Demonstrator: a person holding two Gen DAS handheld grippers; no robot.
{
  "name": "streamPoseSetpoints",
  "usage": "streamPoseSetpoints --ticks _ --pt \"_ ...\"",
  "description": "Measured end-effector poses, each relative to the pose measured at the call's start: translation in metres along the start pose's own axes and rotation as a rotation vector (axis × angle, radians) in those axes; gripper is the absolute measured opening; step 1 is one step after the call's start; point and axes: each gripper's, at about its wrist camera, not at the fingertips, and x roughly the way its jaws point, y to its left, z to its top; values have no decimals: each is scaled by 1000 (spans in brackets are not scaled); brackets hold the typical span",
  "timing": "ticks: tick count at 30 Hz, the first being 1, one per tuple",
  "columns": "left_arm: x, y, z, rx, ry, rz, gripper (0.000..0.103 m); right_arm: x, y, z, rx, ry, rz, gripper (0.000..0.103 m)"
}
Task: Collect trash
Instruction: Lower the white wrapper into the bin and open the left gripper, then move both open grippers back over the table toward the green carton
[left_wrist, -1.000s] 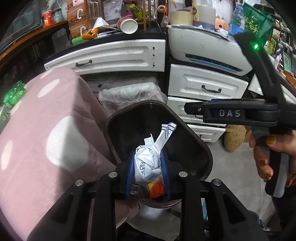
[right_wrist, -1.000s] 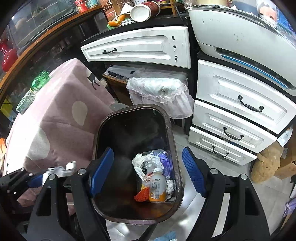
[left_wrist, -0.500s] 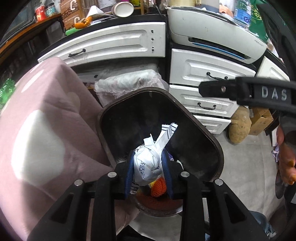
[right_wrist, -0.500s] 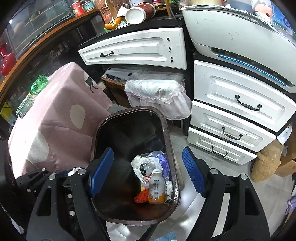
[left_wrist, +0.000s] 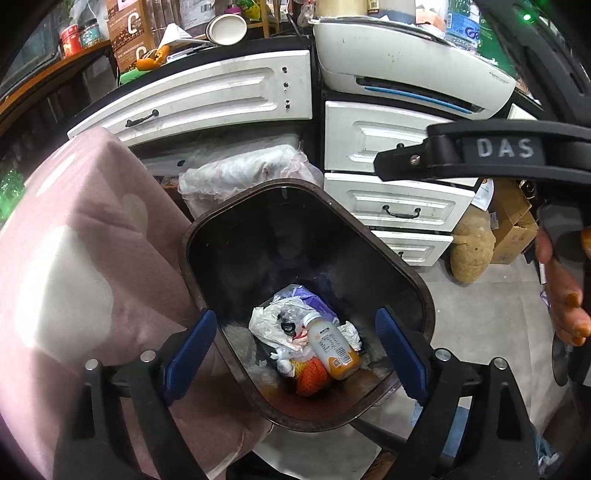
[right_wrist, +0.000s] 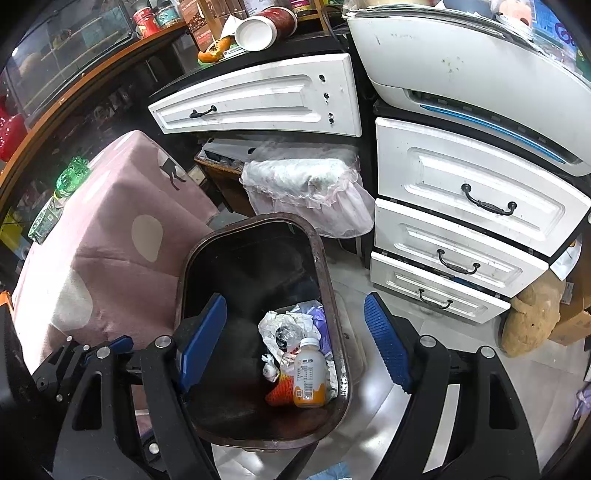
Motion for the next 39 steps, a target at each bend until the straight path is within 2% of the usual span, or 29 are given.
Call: streamPoseSetpoints --ticks 10,18,22,26,30,36,39 --pt "-38 -10 1 23 -64 -44 91 0 3 1 -11 0 -4 81" --pt "-85 2 -4 30 -124 -64 95 -10 26 11 -43 1 79 82" --pt "-104 28 -6 -10 -151 -54 97 -16 56 15 -106 -5 117 82" --pt "-116 63 -12 -65 -146 -28 97 -19 92 17 -191 7 174 82" --pt "-126 103 -20 -112 -143 34 97 -19 132 21 -276 21 242 82" --pt "-138 163 -32 -140 -132 154 97 -12 193 25 -390 33 301 82" --pt "-143 201 -32 -154 -123 182 97 -9 220 29 -426 32 332 82"
